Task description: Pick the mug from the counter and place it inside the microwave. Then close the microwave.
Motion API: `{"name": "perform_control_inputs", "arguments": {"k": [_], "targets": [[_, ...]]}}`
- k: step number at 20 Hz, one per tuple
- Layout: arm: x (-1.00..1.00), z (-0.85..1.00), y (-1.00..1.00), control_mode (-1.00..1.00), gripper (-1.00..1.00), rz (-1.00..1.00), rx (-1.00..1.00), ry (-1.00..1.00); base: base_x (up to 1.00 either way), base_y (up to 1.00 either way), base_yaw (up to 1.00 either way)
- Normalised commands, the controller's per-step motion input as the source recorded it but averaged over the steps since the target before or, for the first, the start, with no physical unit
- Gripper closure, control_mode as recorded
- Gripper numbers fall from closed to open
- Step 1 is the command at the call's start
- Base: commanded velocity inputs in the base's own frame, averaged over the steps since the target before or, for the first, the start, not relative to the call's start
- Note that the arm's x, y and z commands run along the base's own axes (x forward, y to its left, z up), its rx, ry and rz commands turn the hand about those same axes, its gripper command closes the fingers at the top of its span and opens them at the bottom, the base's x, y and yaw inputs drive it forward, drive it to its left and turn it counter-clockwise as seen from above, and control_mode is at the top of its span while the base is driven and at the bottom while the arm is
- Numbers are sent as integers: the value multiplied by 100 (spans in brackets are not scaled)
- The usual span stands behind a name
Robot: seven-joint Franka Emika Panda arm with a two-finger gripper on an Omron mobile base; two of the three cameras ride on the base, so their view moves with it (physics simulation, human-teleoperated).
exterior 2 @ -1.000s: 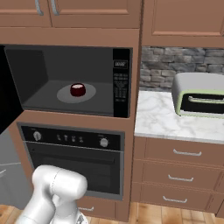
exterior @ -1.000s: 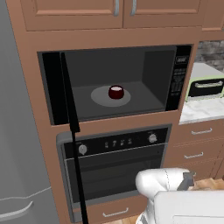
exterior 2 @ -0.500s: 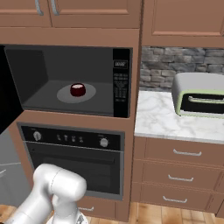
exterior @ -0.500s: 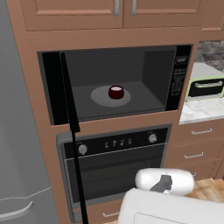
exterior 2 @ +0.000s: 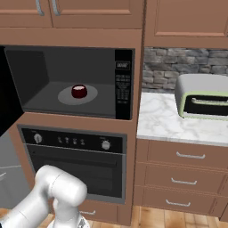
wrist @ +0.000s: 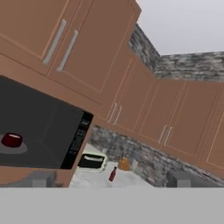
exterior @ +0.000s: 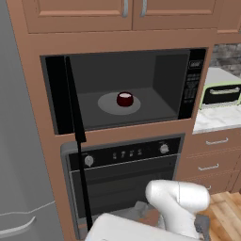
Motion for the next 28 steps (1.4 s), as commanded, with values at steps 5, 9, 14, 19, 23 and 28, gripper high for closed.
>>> {"name": "perform_control_inputs", "arguments": {"k": [5,9,14,19,23,28], "targets": [[15,-35,42,-100,-100,0,0,6,0,0,0],[38,-29,42,-100,-100,0,0,2,0,0,0],[40,-34,40,-100,-100,0,0,2,0,0,0],[30,-42,42,-100,-100,0,-1,0,0,0,0],[34,-35,40,-100,-100,0,-1,0,0,0,0],[39,-27,32,-100,-100,0,-1,0,0,0,0]]}}
